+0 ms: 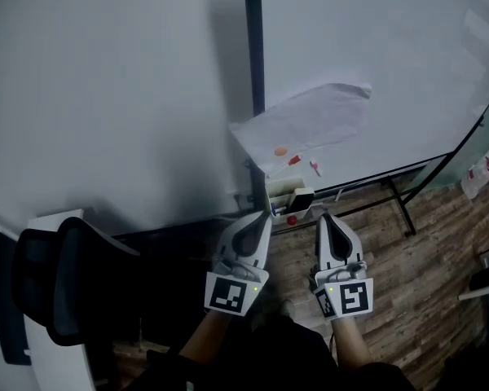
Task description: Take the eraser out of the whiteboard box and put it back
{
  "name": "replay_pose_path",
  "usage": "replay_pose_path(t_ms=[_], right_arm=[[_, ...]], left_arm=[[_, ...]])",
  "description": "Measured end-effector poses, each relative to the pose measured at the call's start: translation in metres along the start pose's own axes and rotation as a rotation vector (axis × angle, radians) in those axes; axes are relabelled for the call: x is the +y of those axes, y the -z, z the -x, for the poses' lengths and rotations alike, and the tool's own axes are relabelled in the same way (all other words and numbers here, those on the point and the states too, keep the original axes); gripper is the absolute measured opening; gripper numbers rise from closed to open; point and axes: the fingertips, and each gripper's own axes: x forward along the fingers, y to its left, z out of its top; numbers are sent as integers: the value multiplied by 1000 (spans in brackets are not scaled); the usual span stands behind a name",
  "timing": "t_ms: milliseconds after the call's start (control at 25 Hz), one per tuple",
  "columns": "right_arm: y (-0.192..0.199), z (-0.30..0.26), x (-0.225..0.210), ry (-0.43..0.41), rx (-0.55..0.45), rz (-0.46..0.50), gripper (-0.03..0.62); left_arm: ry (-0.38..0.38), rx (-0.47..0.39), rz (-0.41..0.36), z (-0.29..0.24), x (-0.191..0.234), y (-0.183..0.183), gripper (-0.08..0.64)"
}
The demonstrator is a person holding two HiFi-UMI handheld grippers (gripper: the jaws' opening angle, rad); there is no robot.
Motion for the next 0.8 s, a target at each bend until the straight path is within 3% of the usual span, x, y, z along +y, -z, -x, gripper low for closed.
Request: replay_pose_path(t_ms=[400,800], right_arm=[[-13,36,17,25,-23,-11,5],[-13,48,3,-2,-20,-19,3]], left_arm=[[56,-1,12,28,-21,-11,5],[17,3,6,24,-39,-14,5]])
